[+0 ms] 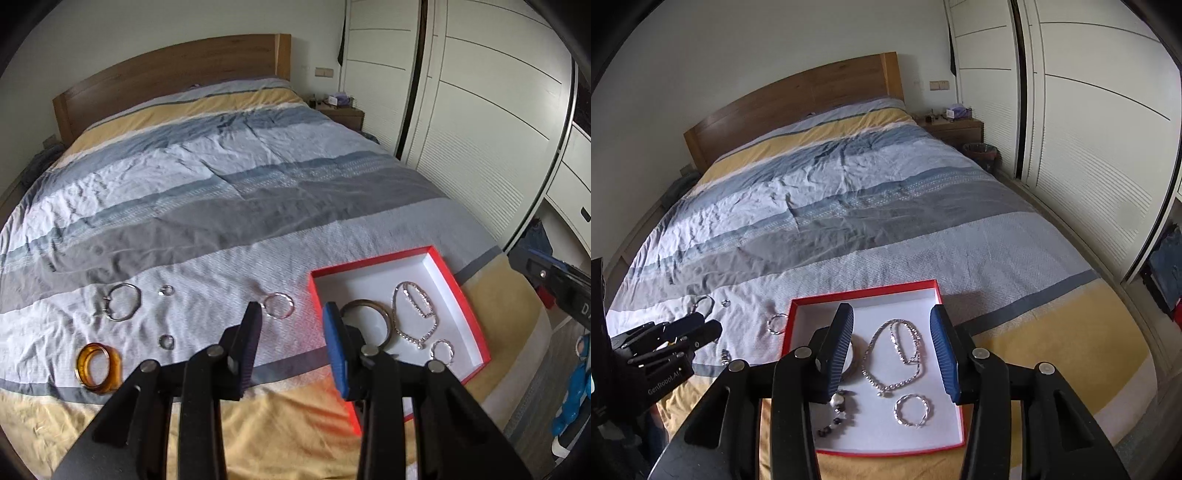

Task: Organize jewelry
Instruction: 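Lower the dark brown bangle into the box and open the left gripper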

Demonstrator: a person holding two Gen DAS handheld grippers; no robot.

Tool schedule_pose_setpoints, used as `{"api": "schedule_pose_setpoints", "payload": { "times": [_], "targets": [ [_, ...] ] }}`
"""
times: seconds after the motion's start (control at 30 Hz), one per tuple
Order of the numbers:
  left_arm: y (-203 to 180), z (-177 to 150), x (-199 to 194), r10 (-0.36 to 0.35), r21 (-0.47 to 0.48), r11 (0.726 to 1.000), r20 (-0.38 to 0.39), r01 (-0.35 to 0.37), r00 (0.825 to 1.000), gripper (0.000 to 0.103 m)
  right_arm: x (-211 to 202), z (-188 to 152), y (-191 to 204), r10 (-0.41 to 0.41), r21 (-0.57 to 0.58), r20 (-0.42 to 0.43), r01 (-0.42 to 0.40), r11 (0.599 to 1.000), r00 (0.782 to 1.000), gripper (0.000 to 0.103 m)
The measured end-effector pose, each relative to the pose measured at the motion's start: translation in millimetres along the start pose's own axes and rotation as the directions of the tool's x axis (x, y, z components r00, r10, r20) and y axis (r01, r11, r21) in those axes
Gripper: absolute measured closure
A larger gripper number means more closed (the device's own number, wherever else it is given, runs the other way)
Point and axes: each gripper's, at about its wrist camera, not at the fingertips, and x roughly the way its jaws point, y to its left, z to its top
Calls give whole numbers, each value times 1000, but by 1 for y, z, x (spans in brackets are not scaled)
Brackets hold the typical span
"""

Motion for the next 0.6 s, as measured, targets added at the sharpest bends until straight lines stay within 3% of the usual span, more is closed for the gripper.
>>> {"api": "schedule_pose_setpoints", "payload": {
  "times": [0.3, 0.6],
  "targets": [
    [57, -21, -112, 50, -29, 998, 103, -47, 993, 71, -94, -12, 55, 53, -57, 72, -49, 997, 996, 54],
    [143, -57, -211, 151, -81, 987, 162, -139, 975, 71, -162, -39, 110, 116, -119, 119, -101, 988, 986, 52]
  ]
}}
